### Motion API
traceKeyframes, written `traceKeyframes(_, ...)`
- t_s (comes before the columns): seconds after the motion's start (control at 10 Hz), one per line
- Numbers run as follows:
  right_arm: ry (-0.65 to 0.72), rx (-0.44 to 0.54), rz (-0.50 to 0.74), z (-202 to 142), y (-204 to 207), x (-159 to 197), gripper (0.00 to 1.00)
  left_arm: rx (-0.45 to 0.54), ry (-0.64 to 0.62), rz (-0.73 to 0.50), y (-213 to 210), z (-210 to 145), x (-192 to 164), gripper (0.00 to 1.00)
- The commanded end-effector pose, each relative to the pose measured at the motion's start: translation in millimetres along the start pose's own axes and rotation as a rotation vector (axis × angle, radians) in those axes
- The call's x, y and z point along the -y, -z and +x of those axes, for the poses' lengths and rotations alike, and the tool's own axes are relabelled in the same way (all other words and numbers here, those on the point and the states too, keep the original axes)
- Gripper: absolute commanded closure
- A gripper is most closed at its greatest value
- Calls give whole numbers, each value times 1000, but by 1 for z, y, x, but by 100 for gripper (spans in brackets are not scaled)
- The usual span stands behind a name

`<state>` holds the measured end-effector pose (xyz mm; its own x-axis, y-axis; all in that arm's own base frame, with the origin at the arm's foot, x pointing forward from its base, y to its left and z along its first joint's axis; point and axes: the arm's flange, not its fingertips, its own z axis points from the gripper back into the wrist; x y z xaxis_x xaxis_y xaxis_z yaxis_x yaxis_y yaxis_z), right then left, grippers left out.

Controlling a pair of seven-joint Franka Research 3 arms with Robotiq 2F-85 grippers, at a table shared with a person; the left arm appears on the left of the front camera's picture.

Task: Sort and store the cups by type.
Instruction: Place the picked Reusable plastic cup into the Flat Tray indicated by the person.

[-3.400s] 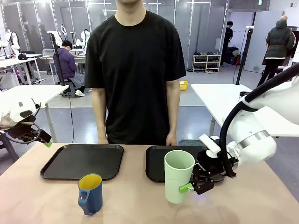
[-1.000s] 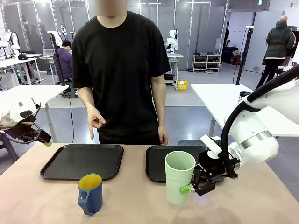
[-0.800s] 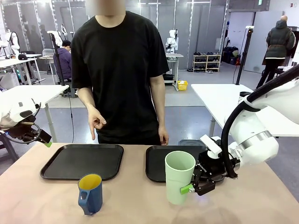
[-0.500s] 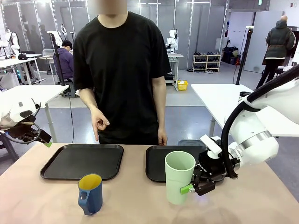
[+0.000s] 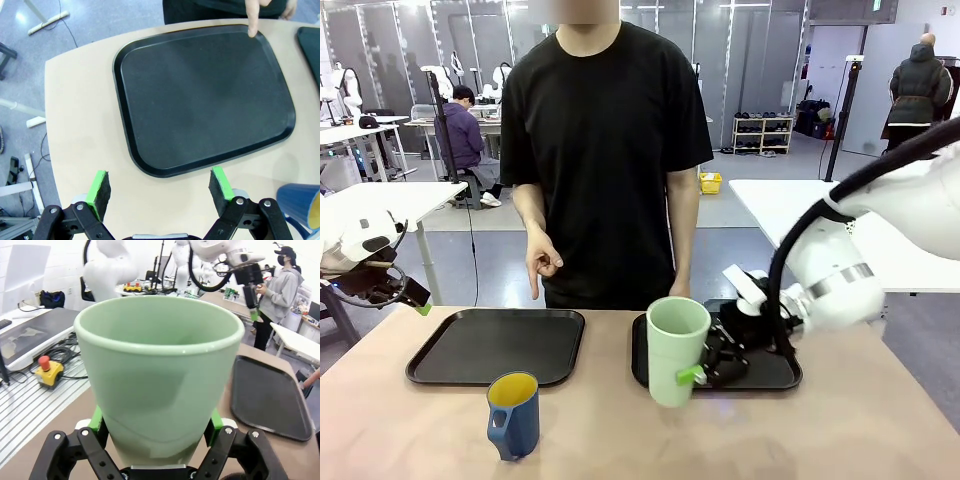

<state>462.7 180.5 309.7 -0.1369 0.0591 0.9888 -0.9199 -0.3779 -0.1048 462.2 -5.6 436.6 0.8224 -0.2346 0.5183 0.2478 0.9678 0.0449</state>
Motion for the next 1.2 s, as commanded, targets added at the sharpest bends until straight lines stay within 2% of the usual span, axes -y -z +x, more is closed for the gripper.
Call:
traceKeyframes(0.0, 32, -19, -2, 8, 20, 51, 15, 2, -6, -8, 0, 0, -2, 0)
traceKeyframes(0.2, 46, -39, 1, 19, 38, 105, 15, 2, -6, -8, 0, 0, -2, 0)
traceKeyframes(0.6, 81, -34, 15, 28, 79, 188, 15, 2, -6, -8, 0, 0, -2, 0)
traceKeyframes(1.1, 78, 56, -28, -3, 134, 243, 15, 2, -6, -8, 0, 0, -2, 0)
